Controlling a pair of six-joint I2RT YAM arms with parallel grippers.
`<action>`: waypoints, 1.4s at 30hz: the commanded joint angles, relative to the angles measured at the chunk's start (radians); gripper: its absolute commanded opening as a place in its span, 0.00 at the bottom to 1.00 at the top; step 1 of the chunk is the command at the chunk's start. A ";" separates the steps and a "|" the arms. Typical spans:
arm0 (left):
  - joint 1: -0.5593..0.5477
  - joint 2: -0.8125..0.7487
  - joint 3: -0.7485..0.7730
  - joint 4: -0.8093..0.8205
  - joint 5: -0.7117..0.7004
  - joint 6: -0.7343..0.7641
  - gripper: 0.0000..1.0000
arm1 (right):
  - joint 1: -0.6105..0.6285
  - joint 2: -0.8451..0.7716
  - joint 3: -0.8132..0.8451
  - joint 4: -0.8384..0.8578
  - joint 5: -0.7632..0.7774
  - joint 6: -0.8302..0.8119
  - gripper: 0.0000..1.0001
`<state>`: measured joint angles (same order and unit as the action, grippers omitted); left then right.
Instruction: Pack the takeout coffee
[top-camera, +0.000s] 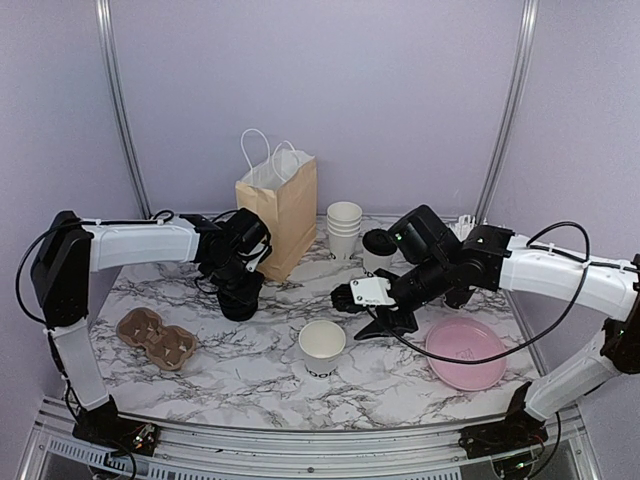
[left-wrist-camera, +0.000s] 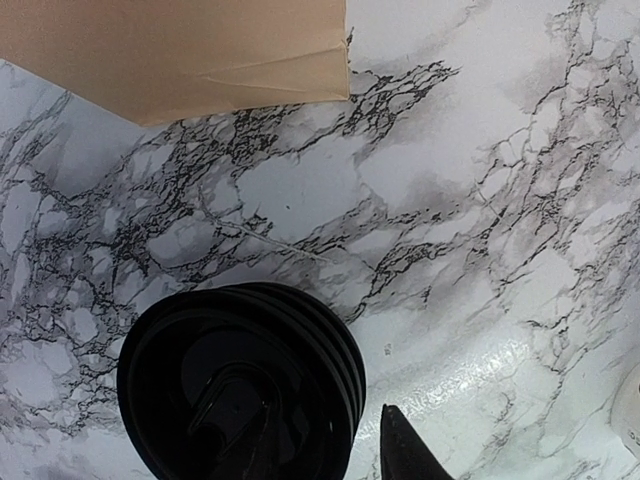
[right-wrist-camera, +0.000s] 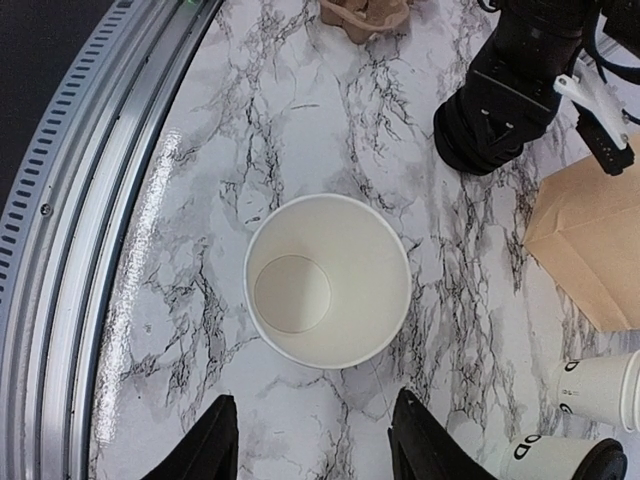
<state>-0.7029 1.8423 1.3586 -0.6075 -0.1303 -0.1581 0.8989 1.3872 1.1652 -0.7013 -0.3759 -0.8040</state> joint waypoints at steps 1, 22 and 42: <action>0.002 0.025 0.023 -0.044 -0.018 -0.005 0.31 | -0.006 -0.004 0.002 0.023 -0.011 0.010 0.50; 0.002 -0.123 0.049 -0.106 0.048 -0.062 0.07 | -0.006 0.041 0.033 0.007 -0.008 0.009 0.49; -0.020 -0.659 -0.348 0.926 0.723 -0.407 0.05 | -0.365 0.192 0.169 0.656 -0.730 0.961 0.99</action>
<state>-0.7136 1.1706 1.0561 0.0666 0.5041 -0.4644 0.4984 1.5887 1.3544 -0.3111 -0.8627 -0.1474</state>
